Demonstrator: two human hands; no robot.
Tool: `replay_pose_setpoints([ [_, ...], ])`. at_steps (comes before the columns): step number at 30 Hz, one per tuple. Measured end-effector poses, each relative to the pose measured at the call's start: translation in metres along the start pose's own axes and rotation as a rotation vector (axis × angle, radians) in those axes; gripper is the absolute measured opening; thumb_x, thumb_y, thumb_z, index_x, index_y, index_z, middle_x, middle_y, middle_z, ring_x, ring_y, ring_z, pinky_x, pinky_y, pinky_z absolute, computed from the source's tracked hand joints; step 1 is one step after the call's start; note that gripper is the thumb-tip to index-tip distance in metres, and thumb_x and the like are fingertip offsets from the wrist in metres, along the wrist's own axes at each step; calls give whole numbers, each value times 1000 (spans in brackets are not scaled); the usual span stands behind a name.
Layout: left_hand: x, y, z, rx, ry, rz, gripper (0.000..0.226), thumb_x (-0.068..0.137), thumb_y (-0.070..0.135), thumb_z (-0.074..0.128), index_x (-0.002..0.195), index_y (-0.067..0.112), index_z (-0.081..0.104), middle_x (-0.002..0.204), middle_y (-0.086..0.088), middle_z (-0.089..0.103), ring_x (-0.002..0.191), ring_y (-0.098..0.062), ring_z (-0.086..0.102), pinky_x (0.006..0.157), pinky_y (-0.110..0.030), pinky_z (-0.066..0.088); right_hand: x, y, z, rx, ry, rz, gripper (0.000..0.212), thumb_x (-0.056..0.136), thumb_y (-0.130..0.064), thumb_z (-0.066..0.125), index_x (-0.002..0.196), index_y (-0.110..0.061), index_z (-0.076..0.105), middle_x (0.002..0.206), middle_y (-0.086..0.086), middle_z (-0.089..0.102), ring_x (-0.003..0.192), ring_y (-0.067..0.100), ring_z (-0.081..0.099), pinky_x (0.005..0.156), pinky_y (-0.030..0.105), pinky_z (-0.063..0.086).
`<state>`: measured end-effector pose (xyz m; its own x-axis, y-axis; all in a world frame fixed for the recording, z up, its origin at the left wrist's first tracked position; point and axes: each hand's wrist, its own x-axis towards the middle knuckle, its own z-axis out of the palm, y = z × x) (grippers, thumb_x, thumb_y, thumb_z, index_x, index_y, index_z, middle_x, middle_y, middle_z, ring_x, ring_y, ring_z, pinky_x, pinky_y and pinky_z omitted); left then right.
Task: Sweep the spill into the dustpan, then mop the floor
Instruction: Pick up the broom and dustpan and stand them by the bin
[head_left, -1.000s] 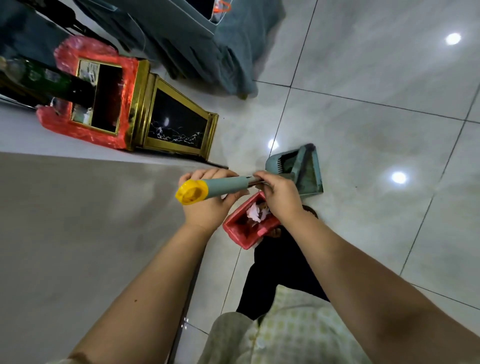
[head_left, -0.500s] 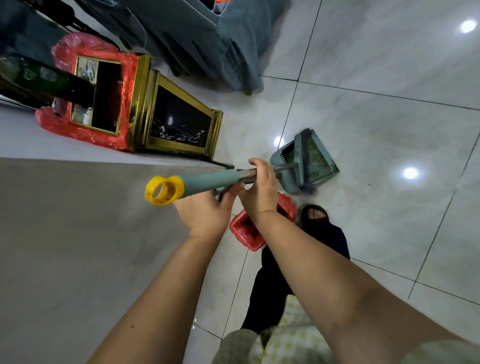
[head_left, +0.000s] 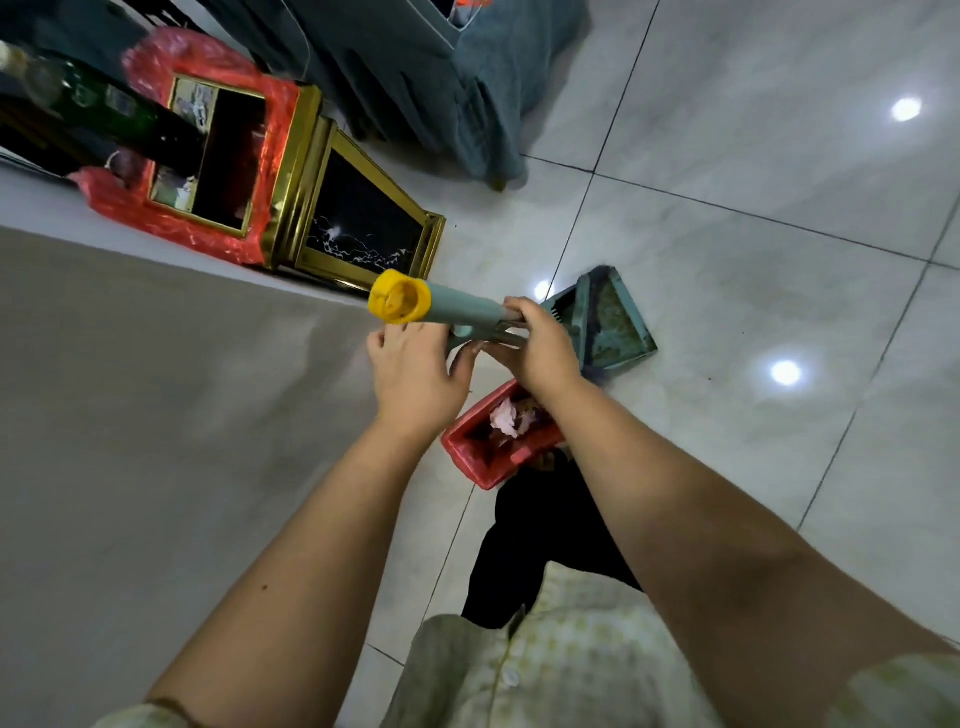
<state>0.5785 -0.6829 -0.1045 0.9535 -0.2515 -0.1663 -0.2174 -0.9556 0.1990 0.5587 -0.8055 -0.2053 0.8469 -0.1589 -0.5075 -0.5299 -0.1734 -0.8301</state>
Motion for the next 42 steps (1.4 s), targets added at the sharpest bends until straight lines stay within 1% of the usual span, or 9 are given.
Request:
replay_pose_setpoints([
  [3,-4,-1,-3,-143,-56,64,39,83,25,68,118,9,59,114,-10,59,108,-31,51,91,-44,44,-12,-9,-30,20,-51,-137,50,73,-7,81,117,-24,62,118,-1,61,108,17,59,95,38,52],
  [6,-10,7,-9,-182,-9,99,46,77,22,77,116,5,59,111,-13,57,103,-29,46,84,-32,36,-27,-20,-53,-11,-81,-232,36,75,-6,79,103,-24,66,98,-5,64,93,13,60,81,22,46],
  [12,-16,20,-9,-112,42,89,35,81,30,73,111,15,63,103,-6,59,98,-30,49,81,-42,41,-34,-38,-82,-184,-92,-271,23,78,-5,73,101,-11,68,88,-3,63,84,16,59,71,14,43],
  [15,-12,39,-16,-112,85,152,30,84,27,69,113,19,63,103,-4,59,100,-31,50,83,-43,39,-41,-46,-99,-97,19,-199,30,74,3,74,102,-7,68,88,0,66,83,14,60,78,27,52],
  [22,-25,72,-66,-68,223,374,29,85,33,65,112,22,63,102,-1,58,99,-29,50,83,-39,32,-99,-88,-132,69,224,-139,40,67,16,75,98,-6,62,77,-8,63,63,-10,59,64,9,46],
  [27,-64,66,-97,-83,185,528,35,89,47,54,120,32,59,109,4,55,106,-23,46,87,-39,33,-184,-101,-119,179,384,-145,37,67,12,77,84,-17,63,77,-10,66,72,8,61,72,24,53],
  [33,-128,64,-131,-174,452,802,26,80,36,63,105,30,68,94,2,59,90,-27,53,77,-38,32,-304,-117,-93,299,574,-268,28,72,8,75,92,-10,68,80,-7,72,80,15,68,79,31,58],
  [37,-176,64,-147,-182,482,852,35,72,20,77,104,27,66,93,0,59,88,-29,53,77,-37,28,-361,-118,-71,391,640,-316,25,76,13,70,91,-6,65,81,-2,72,84,20,69,84,39,58],
  [42,-236,52,-144,-228,465,867,43,70,11,75,107,27,59,98,1,55,94,-22,41,84,-34,26,-419,-104,-40,331,718,-333,25,78,16,67,98,2,61,83,4,68,74,4,68,71,18,55],
])
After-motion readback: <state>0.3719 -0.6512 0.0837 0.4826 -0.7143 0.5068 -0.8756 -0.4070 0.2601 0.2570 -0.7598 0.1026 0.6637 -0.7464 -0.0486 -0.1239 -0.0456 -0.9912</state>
